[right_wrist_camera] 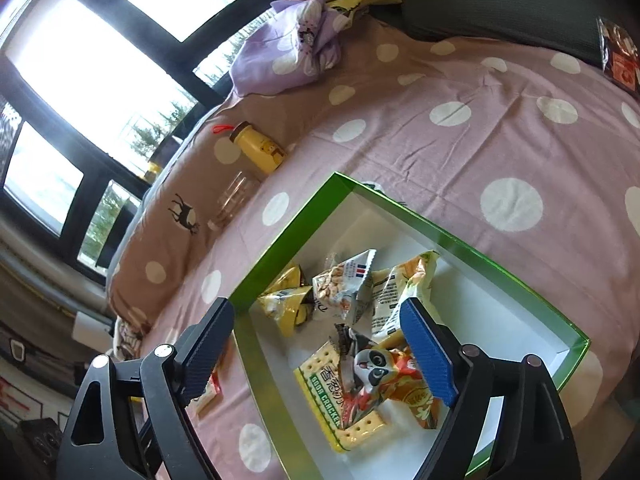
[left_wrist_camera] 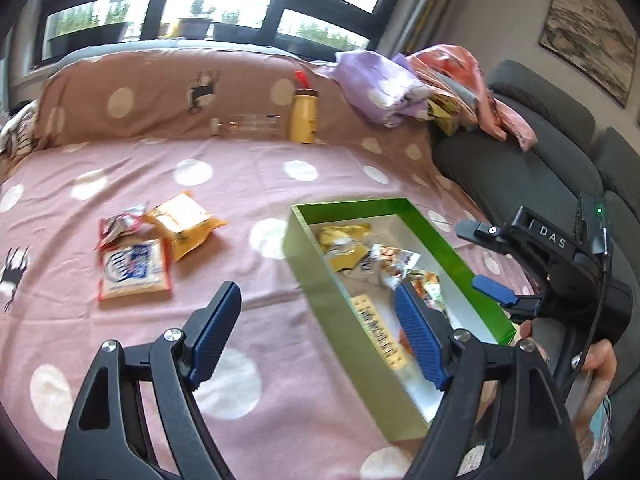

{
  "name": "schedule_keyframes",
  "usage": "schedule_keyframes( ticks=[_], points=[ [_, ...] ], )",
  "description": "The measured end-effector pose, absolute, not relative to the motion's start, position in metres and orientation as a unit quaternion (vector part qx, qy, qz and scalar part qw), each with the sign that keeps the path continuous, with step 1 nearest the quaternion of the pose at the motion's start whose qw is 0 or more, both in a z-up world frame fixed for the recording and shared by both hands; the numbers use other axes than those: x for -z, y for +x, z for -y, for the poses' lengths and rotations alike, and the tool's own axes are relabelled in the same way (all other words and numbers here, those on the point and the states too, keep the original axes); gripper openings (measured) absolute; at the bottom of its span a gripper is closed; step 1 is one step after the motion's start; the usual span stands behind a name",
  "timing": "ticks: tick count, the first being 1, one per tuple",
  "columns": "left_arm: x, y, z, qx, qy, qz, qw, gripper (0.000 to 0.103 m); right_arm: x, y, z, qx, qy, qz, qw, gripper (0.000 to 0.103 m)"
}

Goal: Organize snacks
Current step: 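Move the right gripper out of the box to the yellow cake bag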

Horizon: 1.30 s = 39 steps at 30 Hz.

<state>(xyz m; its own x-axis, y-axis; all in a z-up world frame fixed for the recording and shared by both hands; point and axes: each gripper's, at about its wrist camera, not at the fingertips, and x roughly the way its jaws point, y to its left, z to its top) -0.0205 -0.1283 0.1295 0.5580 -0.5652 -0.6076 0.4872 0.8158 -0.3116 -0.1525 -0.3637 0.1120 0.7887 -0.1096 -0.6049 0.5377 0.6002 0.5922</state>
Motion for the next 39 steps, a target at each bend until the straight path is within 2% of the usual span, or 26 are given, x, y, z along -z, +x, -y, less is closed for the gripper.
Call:
schedule_keyframes(
  ticks=[5, 7, 8, 24, 32, 36, 39],
  points=[
    [-0.122, -0.027, 0.088, 0.242, -0.076, -0.359, 0.898, 0.079, -0.118, -0.144, 0.346, 0.191, 0.377, -0.278, 0.863, 0.086],
    [-0.117, -0.026, 0.073, 0.223, -0.089, -0.357, 0.903, 0.087, -0.121, -0.141, 0.337, 0.195, 0.361, -0.281, 0.867, 0.086],
    [-0.115, -0.025, 0.066, 0.217, -0.096, -0.356, 0.904, 0.087, -0.122, -0.14, 0.333, 0.195, 0.354, -0.283, 0.87, 0.086],
    [-0.103, -0.01, -0.019, 0.074, -0.136, -0.382, 0.911, 0.088, -0.131, -0.094, 0.238, 0.138, 0.217, -0.337, 0.906, 0.092],
    [-0.096, 0.001, -0.046, 0.052, -0.186, -0.402, 0.895, 0.088, -0.143, -0.051, 0.204, -0.024, 0.249, -0.358, 0.9, 0.092],
    [-0.088, 0.01, -0.051, 0.041, -0.188, -0.421, 0.886, 0.088, -0.135, 0.016, 0.175, 0.007, 0.132, -0.419, 0.898, 0.092],
    [-0.082, 0.016, -0.056, 0.057, -0.211, -0.44, 0.871, 0.088, -0.108, 0.071, 0.155, -0.004, 0.027, -0.469, 0.883, 0.092]
  ],
)
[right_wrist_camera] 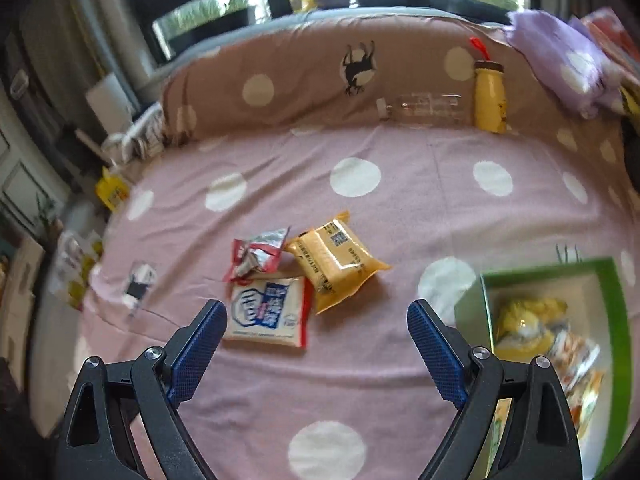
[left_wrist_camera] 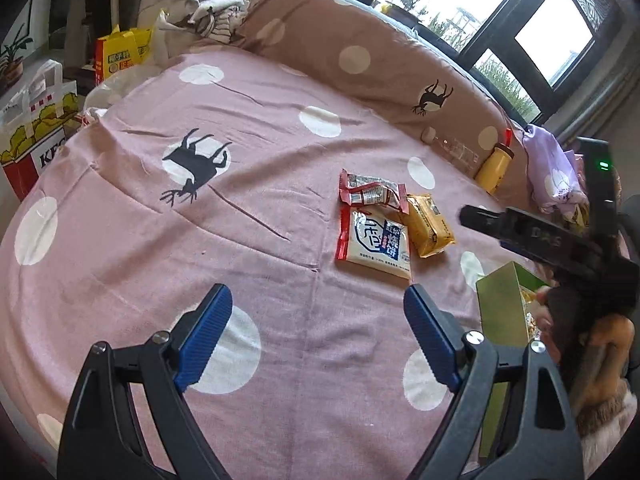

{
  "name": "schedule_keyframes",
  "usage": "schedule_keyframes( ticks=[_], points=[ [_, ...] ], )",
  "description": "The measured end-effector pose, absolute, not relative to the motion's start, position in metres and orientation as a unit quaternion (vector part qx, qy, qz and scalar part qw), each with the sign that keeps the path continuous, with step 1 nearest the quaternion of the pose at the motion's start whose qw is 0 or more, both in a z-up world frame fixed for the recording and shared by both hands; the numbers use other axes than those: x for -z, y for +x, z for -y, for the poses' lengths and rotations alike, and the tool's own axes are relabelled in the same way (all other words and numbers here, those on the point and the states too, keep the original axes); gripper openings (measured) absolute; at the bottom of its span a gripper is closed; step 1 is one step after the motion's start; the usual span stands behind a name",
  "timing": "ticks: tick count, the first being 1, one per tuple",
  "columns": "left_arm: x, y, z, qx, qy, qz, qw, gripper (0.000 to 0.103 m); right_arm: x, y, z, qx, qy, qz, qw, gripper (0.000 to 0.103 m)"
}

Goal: Organize snacks
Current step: 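Move the right gripper out of the box to the yellow cake bag, then grasp the yellow cake bag with the right gripper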

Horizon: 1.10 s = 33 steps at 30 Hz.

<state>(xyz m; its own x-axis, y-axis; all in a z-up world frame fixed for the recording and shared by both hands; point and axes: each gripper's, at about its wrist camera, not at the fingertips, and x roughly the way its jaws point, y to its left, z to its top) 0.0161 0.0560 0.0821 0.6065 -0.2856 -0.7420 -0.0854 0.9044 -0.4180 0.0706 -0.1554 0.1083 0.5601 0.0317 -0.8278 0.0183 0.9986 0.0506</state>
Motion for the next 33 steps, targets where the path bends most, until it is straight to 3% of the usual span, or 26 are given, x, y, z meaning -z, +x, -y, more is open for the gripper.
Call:
schedule_keyframes(
  ticks=[5, 13, 15, 16, 18, 28, 33],
  points=[
    [-0.077, 0.022, -0.057, 0.034, -0.205, -0.455, 0.866, 0.088, -0.065, 0.122, 0.146, -0.02, -0.072, -0.524, 0.848, 0.092],
    [-0.073, 0.024, -0.051, 0.024, -0.179, -0.464, 0.867, 0.088, -0.027, 0.154, 0.163, -0.026, -0.04, -0.548, 0.835, 0.091],
    [-0.073, 0.024, -0.05, 0.019, -0.173, -0.465, 0.868, 0.088, -0.026, 0.152, 0.166, -0.027, -0.026, -0.54, 0.841, 0.082],
    [-0.073, 0.024, -0.049, 0.018, -0.169, -0.466, 0.869, 0.088, -0.026, 0.151, 0.168, -0.02, -0.025, -0.541, 0.841, 0.066],
    [-0.073, 0.023, -0.046, 0.018, -0.161, -0.467, 0.87, 0.088, -0.029, 0.147, 0.171, -0.019, -0.014, -0.541, 0.841, 0.06],
    [-0.071, 0.022, -0.043, 0.015, -0.152, -0.468, 0.87, 0.088, -0.08, 0.057, 0.166, -0.004, 0.079, -0.51, 0.856, 0.059],
    [-0.07, 0.019, -0.041, 0.016, -0.145, -0.47, 0.87, 0.088, -0.072, -0.001, 0.156, -0.018, 0.153, -0.503, 0.851, 0.059]
  ],
)
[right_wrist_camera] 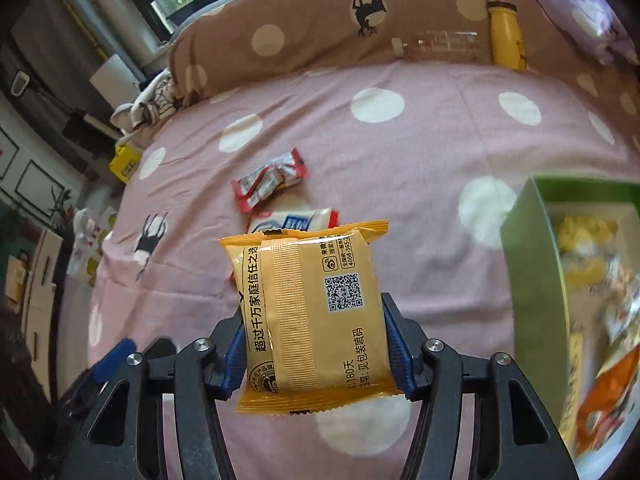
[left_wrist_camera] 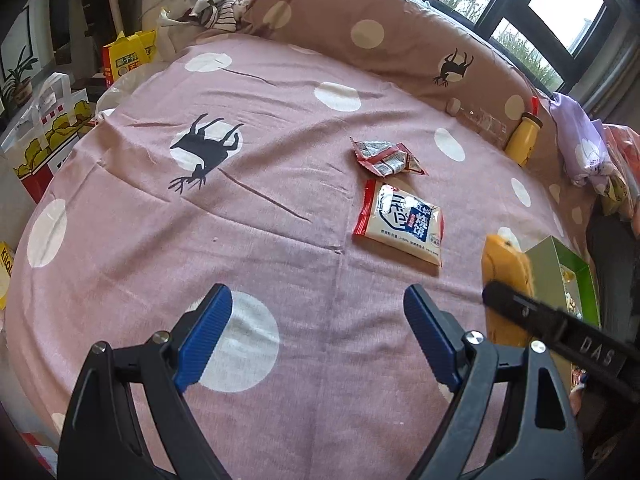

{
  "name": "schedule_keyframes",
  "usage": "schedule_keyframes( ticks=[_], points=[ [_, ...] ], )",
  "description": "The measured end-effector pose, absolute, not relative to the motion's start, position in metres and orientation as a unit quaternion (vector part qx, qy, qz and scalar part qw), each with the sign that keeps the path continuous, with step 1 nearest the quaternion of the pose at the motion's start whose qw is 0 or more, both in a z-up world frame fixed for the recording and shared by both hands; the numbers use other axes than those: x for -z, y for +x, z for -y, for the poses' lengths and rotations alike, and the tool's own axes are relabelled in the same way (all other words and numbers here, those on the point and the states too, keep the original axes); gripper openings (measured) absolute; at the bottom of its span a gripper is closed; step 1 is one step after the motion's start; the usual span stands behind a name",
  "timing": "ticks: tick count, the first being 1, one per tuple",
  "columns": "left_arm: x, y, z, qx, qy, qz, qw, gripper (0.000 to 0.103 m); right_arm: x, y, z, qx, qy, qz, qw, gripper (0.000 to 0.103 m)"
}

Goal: Organize snacks
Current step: 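Grasp the yellow cake bag with the right gripper, then lift the yellow cake bag into the green box and open the right gripper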

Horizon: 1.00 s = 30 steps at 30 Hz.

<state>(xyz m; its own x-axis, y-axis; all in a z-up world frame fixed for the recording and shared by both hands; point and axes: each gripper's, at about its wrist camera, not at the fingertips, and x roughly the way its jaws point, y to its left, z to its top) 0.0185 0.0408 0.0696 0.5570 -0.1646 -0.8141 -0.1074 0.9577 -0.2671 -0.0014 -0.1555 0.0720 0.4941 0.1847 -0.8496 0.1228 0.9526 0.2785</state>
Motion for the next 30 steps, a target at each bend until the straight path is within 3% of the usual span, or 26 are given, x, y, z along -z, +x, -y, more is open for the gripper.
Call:
schedule_keyframes(
  ticks=[9, 14, 18, 23, 25, 30],
  points=[
    [-0.07, 0.014, -0.029, 0.022, -0.129, -0.47, 0.873, 0.088, -0.033, -0.02, 0.157, -0.002, 0.191, -0.54, 0.82, 0.062],
    [-0.07, 0.01, -0.019, 0.038, -0.125, -0.471, 0.872, 0.088, -0.046, -0.033, 0.174, -0.013, 0.238, -0.498, 0.834, 0.071],
    [-0.067, 0.008, -0.005, 0.068, -0.118, -0.477, 0.868, 0.086, -0.054, -0.043, 0.193, -0.012, 0.286, -0.462, 0.839, 0.071],
    [-0.058, 0.007, 0.017, 0.127, -0.122, -0.5, 0.848, 0.079, -0.046, -0.042, 0.201, -0.047, 0.336, -0.46, 0.821, 0.071],
    [-0.054, 0.006, 0.028, 0.15, -0.119, -0.508, 0.84, 0.068, -0.04, -0.038, 0.199, -0.06, 0.348, -0.467, 0.811, 0.071],
    [-0.04, 0.007, 0.052, 0.174, -0.105, -0.53, 0.823, 0.065, -0.028, -0.031, 0.195, -0.069, 0.354, -0.485, 0.797, 0.071]
  ],
)
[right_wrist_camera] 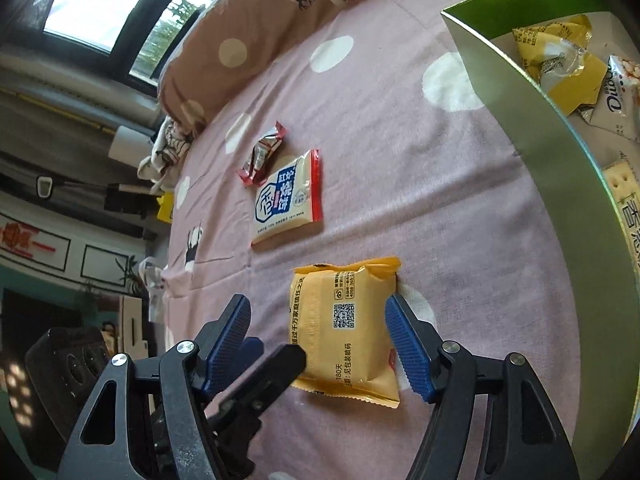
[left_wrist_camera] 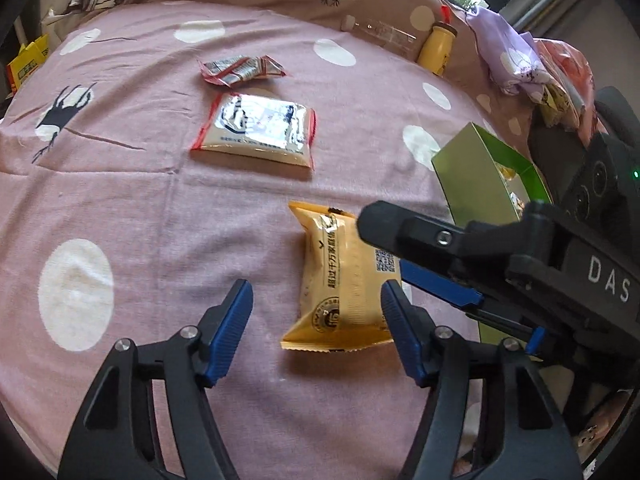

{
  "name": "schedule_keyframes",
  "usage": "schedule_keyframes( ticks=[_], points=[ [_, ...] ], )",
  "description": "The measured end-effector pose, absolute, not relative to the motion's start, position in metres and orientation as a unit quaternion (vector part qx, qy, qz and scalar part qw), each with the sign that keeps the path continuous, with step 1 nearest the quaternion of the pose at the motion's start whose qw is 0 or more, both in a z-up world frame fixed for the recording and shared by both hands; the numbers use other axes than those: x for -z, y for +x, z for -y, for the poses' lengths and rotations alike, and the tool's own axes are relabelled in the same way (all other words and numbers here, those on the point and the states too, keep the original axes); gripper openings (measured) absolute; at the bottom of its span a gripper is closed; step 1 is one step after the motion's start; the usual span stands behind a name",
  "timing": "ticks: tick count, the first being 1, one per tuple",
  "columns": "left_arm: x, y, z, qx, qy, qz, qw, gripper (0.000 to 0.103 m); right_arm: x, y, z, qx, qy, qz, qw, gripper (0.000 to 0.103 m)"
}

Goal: Organize snacks
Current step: 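Lift the yellow cake bag into the green box and open the right gripper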

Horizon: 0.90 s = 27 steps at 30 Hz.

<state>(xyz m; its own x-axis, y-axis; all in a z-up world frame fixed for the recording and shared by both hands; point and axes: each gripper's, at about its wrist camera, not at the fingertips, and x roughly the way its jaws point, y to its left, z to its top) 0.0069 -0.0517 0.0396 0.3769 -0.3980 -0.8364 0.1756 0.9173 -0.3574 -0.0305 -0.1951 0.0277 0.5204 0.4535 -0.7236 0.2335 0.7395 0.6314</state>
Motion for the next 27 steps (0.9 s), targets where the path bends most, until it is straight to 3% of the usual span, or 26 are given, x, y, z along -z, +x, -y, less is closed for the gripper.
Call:
schedule_keyframes(
  ticks=[5, 11, 27],
  points=[
    [-0.032, 0.008, 0.061, 0.202, -0.119, -0.54, 0.809, 0.047, -0.016, -0.024, 0.191, -0.055, 0.348, -0.504, 0.788, 0.067],
    [-0.044, -0.001, 0.07, 0.199, -0.085, -0.517, 0.828, 0.044, -0.019, -0.027, 0.191, -0.049, 0.334, -0.501, 0.797, 0.055],
    [-0.119, -0.026, 0.127, 0.3, -0.064, -0.376, 0.874, 0.042, -0.108, -0.089, 0.238, -0.011, 0.321, -0.33, 0.888, 0.055]
  ],
)
